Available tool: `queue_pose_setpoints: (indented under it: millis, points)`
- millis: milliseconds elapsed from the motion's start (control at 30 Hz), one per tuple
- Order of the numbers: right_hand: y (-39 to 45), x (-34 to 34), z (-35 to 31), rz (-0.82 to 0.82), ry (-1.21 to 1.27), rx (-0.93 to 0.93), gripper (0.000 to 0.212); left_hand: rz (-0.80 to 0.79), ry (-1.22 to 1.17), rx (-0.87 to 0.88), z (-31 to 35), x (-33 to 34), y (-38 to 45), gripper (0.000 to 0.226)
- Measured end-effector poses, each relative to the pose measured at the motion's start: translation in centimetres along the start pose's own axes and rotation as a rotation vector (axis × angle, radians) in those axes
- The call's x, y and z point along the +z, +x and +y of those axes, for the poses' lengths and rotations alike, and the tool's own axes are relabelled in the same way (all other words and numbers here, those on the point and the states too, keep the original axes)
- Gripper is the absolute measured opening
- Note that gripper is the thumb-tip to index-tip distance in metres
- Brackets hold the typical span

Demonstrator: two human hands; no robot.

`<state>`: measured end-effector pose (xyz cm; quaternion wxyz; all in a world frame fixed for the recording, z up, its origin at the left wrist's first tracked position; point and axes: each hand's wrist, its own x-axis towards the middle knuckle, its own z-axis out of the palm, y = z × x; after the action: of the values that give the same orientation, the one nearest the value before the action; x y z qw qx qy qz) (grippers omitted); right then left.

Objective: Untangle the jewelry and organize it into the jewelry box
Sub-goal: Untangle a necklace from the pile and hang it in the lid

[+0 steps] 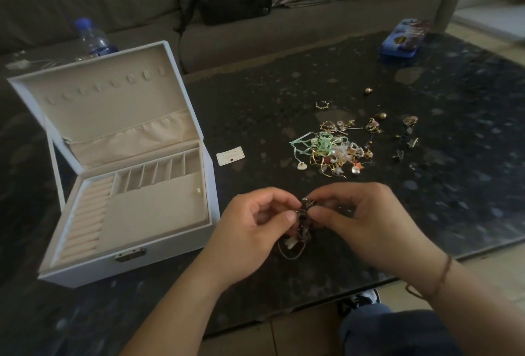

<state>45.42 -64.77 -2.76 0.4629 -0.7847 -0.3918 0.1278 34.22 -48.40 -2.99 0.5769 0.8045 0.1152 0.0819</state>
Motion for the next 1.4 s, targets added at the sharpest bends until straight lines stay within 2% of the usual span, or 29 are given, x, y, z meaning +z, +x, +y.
queue_pose_setpoints:
  millis: [200, 333, 533, 700, 833, 933, 1033, 1133, 1267, 1400]
  points:
    - [0.0, -0.4, -0.2, -0.055, 0.012, 0.032, 0.020, -0.167, 0.063, -0.045, 0.0, -0.6, 0.6, 0.012]
    - [0.1, -0.6, -0.2, -0.065, 0.012, 0.041, 0.024, -0.202, 0.146, -0.026, -0.1, -0.7, 0.8, 0.012]
    - [0.2, -0.8, -0.3, -0.096, 0.015, 0.092, 0.022, 0.008, 0.085, 0.100, -0.4, -0.5, 0.5, 0.017]
    - [0.0, -1.1, -0.5, -0.153, -0.232, 0.016, 0.037, 0.211, -0.072, 0.069, -0.1, 0.5, 0.9, 0.015]
    - [-0.1, -0.6, 0.0, -0.111, -0.403, -0.046, 0.032, 0.195, -0.172, 0.103, 1.0, 0.7, 1.6, 0.011]
    - [-0.2, -0.2, 0.4, -0.081, -0.406, -0.070, 0.031, 0.167, -0.155, 0.167, 2.0, 0.8, 2.1, 0.011]
    - [-0.3, 0.0, 0.5, -0.018, -0.392, -0.102, 0.043, 0.172, -0.172, 0.235, 3.0, 0.8, 2.5, 0.007]
    - [-0.2, 0.4, 0.3, 0.139, -0.340, -0.176, 0.052, 0.142, -0.140, 0.261, 3.6, 0.7, 2.7, 0.009]
    - [-0.1, 1.3, 0.0, 0.303, -0.326, -0.246, 0.028, 0.120, -0.094, 0.242, 3.9, 1.1, 2.6, 0.011]
    - [0.1, 1.5, 0.0, 0.312, -0.354, -0.173, 0.019, 0.159, -0.133, 0.192, 3.3, 1.1, 2.7, 0.014]
